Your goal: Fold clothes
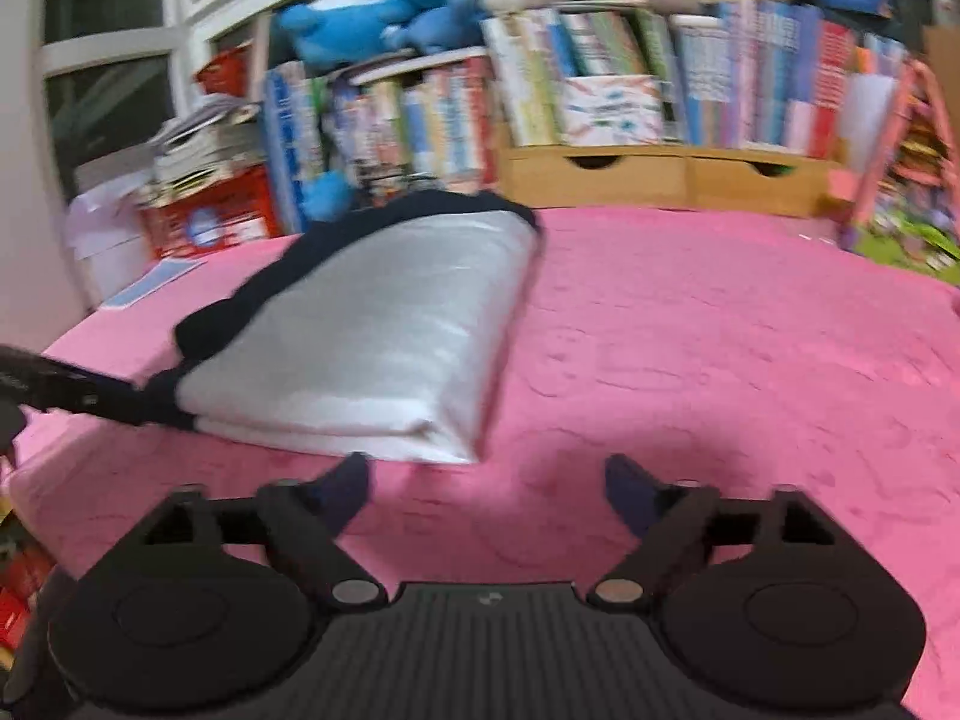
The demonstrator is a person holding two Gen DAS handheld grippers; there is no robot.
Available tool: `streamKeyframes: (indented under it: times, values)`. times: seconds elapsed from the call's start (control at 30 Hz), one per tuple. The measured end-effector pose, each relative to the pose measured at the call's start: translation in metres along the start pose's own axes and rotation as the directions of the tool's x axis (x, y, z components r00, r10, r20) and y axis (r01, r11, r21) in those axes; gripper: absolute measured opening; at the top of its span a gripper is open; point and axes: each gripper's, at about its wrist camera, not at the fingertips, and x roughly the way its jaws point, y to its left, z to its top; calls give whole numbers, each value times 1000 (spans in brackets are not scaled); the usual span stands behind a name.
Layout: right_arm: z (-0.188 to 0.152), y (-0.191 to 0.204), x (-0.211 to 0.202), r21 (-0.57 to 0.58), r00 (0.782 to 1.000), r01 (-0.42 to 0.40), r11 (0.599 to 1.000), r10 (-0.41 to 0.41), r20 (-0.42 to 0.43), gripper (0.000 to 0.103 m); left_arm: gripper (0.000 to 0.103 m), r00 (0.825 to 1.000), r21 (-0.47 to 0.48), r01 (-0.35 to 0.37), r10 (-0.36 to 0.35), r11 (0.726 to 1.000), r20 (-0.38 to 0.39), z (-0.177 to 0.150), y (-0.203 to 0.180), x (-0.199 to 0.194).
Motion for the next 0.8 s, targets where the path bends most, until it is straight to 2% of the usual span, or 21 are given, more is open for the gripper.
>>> streamKeyframes:
  times: [0.13,0.2,0.3,0.5,0.8]
  values:
    - [2,13,19,-74,998,-24,997,19,-65,103,103,992,100,-123,124,987,-4,-4,-19,15]
    - [1,15,29,-90,996,-31,995,23,-89,103,103,991,92,-131,131,987,3,-4,-21,17]
    - [0,18,36,-132,997,-16,991,6,-80,103,103,990,84,-139,138,987,19,-6,-21,17]
    - [-2,17,42,-147,999,-12,989,5,-49,103,103,989,75,-147,145,986,35,-7,-22,18]
    - [1,16,46,-162,998,-25,986,15,-66,103,103,984,52,-171,168,984,58,-9,-26,21]
